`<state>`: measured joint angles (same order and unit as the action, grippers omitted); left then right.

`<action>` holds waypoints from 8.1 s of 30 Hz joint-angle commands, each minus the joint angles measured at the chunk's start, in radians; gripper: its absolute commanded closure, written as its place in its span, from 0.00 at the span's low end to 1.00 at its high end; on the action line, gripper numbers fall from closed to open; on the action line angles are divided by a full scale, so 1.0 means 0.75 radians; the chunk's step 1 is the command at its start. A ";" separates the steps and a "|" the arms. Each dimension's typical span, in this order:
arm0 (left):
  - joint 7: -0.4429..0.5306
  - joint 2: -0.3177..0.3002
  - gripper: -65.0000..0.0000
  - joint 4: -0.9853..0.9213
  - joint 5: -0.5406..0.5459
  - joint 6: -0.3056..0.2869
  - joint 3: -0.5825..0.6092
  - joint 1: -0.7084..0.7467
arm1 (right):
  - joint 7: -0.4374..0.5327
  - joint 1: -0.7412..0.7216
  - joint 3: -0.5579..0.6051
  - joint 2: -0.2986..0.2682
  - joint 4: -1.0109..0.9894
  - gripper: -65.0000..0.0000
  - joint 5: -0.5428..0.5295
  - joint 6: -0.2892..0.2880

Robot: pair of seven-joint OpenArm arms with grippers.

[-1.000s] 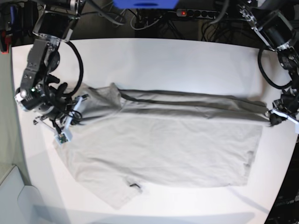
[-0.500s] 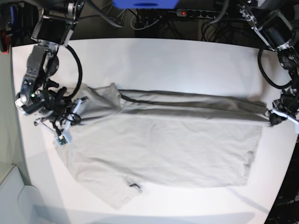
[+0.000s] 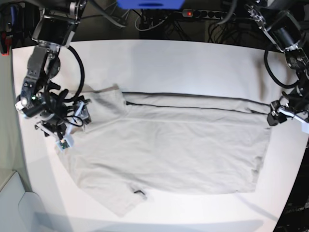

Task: Layout the t-shirt on the table in an organized manner, then fold the t-shirt properly
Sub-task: 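Fold the lifted t-shirt edge over onto the shirt body with both grippers, then open both grippers and hold them beside the folded edge, then regrasp the folded t-shirt edge with both grippers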

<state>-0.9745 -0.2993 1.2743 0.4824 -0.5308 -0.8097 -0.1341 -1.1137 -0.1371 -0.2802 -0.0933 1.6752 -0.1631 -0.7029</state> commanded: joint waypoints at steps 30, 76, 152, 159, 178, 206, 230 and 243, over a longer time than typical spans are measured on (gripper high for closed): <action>0.161 -0.042 0.00 0.022 -0.170 -0.011 0.041 0.102 | 0.031 0.249 -0.104 -0.001 0.257 0.20 -0.011 0.006; 0.312 -0.165 0.15 -0.260 -0.229 -0.171 0.254 0.010 | 0.031 0.233 -0.155 -0.010 0.251 0.20 -0.009 0.006; 0.449 -0.165 0.64 -0.430 -0.415 -0.179 0.248 -0.082 | 0.031 0.247 -0.157 -0.028 0.253 0.20 -0.009 0.006; 0.449 -0.167 0.64 -0.440 -0.415 -0.179 0.248 -0.082 | 0.029 0.249 -0.157 -0.028 0.255 0.20 -0.009 0.006; 0.349 -0.144 1.00 -0.252 -0.415 -0.181 0.248 -0.047 | 0.023 0.298 -0.151 -0.022 0.261 0.20 -0.011 0.006; 0.304 -0.138 1.00 -0.174 -0.413 -0.181 0.182 -0.033 | 0.148 0.202 -0.157 -0.061 -0.070 0.20 -0.009 0.006; 0.304 -0.138 1.00 -0.174 -0.415 -0.181 0.185 -0.033 | 0.175 0.182 -0.255 -0.040 -0.091 0.20 -0.011 0.006; 0.304 -0.138 1.00 -0.174 -0.419 -0.181 0.182 -0.033 | 0.173 0.186 -0.245 -0.038 -0.091 0.67 -0.009 0.006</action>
<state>-0.7631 -0.3820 1.1301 0.1604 -0.6662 -0.6697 -0.1417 -1.0004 0.0158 -0.4625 -0.1131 1.5921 -0.1604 -0.7029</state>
